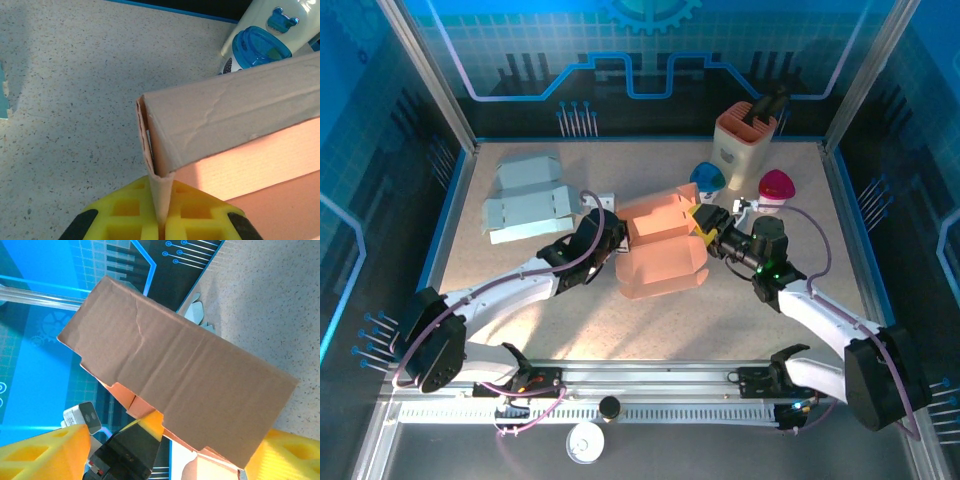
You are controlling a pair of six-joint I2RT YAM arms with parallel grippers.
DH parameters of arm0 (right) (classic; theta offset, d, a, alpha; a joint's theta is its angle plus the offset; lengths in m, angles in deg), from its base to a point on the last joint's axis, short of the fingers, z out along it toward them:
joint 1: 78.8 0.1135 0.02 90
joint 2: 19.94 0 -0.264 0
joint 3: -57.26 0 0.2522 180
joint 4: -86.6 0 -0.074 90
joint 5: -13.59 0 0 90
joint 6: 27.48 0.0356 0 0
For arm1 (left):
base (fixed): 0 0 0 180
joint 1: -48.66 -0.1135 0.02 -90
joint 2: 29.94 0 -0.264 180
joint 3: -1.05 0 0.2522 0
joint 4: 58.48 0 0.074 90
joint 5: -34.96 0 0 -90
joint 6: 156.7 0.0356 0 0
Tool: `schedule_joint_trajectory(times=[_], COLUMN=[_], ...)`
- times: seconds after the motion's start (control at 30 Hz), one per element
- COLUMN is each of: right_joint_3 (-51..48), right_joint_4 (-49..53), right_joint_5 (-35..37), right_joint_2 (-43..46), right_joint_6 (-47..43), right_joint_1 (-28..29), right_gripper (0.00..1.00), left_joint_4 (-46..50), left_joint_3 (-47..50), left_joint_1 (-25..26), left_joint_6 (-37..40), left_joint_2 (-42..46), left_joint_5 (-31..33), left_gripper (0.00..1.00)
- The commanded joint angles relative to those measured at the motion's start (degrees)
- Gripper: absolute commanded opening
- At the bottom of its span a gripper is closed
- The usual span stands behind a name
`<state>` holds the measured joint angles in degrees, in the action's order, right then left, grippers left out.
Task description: Fold the paper box
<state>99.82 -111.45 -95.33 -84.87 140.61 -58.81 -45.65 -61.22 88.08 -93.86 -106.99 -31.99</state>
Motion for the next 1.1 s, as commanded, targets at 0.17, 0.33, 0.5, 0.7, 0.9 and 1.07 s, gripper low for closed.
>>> schedule_joint_trajectory(times=[0.17, 0.33, 0.5, 0.7, 0.9, 1.07], right_joint_3=[0.52, 2.96, 7.06, 11.25, 17.34, 20.19], right_joint_4=[10.25, 20.15, 23.52, 16.76, 11.74, 8.36], right_joint_5=[-1.62, -7.3, -12.62, -19.02, -26.76, -31.91], right_joint_2=[6.11, 9.47, 8.03, 0.14, -9.01, -13.83], right_joint_6=[-6.44, -15.75, -22.23, -26.97, -33.9, -35.36], right_joint_1=[0.31, -3.43, -7.84, -13.94, -15.37, -14.46], right_gripper=[0.82, 0.83, 0.8, 0.66, 0.53, 0.58], left_joint_4=[1.1, 0.92, -1.19, -3.99, -6.15, -4.24], left_joint_3=[-1.1, -1.89, -2.83, -3.52, -5.09, -8.53], left_joint_1=[-1.91, -6.06, -10.39, -14.99, -20.06, -21.23], left_joint_6=[-0.92, 0.6, 2.59, 5.75, 6.08, 5.97], left_joint_2=[-0.47, -0.73, -2.2, -3.77, -6.38, -10.48], left_joint_5=[-1.94, -6.46, -12.21, -23.34, -38.23, -44.08], left_gripper=[0.0, 0.0, 0.0, 0.0, 0.0, 0.0])
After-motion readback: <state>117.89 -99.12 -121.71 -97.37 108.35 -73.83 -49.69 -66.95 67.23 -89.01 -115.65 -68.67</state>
